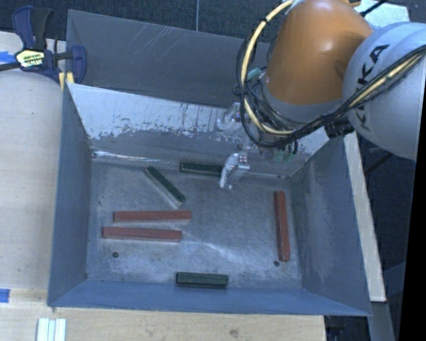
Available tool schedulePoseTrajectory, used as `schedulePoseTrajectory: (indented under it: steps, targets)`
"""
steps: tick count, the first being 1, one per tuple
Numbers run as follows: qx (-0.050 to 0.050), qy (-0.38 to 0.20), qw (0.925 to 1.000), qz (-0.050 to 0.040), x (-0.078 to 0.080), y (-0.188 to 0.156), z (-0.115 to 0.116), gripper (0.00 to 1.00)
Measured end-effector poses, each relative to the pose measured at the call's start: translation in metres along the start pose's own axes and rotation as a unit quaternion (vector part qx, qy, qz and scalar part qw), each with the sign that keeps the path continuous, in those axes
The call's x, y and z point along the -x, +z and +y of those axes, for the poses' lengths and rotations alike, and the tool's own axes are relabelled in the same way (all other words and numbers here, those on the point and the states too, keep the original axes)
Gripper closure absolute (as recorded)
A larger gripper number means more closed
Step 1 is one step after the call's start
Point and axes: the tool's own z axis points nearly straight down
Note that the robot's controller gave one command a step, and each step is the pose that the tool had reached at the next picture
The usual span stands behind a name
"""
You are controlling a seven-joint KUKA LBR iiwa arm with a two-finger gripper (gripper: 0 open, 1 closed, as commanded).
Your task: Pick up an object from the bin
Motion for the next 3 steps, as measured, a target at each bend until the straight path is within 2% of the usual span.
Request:
schedulePoseTrajectory:
  steps: [1,2,3]
  targets:
    - [0.000,0.000,1.0000,0.0000,0.000,0.000,0.000,0.00]
    - [0.000,0.003,1.0000,-0.0026,-0.016,0.050,0.020,0.00]
    - [0.000,-0.065,0.9979,-0.0012,-0.033,0.118,0.026,0.00]
